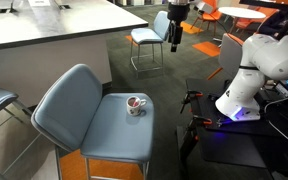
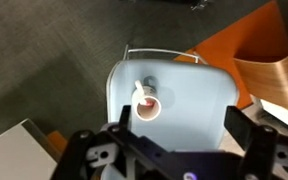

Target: Put the marker on the seat of the chair

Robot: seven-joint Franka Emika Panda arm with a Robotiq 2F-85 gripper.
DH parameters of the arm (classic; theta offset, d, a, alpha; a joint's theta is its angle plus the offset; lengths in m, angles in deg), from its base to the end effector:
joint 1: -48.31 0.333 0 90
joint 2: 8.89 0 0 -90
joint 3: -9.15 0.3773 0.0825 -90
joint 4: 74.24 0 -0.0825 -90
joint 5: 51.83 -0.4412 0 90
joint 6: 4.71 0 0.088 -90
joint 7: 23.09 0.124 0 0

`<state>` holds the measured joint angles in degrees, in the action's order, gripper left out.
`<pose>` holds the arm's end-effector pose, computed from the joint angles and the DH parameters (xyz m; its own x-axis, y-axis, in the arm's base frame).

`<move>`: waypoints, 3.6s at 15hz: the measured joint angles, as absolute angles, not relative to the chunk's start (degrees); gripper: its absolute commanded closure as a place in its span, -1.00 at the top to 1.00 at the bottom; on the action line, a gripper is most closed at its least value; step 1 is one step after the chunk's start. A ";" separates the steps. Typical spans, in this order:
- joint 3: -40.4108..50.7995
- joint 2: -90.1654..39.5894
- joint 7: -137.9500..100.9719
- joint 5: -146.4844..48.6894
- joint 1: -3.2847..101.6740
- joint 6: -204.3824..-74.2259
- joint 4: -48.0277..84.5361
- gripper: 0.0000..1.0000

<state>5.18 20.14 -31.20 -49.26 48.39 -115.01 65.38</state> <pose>0.4174 -0.0342 0.5000 0.9952 0.0979 -0.0070 0.0980 -0.9952 0.0075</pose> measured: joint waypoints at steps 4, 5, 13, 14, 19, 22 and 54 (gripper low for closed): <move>3.93 8.74 -39.80 -48.95 48.74 -116.22 58.20 1.00; 4.24 5.41 -41.15 -48.91 49.14 -116.60 56.36 1.00; 6.44 -18.90 -42.38 -48.69 49.35 -128.72 46.04 1.00; 6.47 -21.49 -42.55 -48.68 49.11 -130.51 45.26 1.00; 6.85 -33.18 -46.45 -47.43 46.86 -134.27 38.97 1.00; 7.45 -37.70 -49.15 -45.44 45.78 -134.25 35.18 0.98; 12.99 -54.57 -50.96 -43.99 42.74 -133.88 28.48 0.51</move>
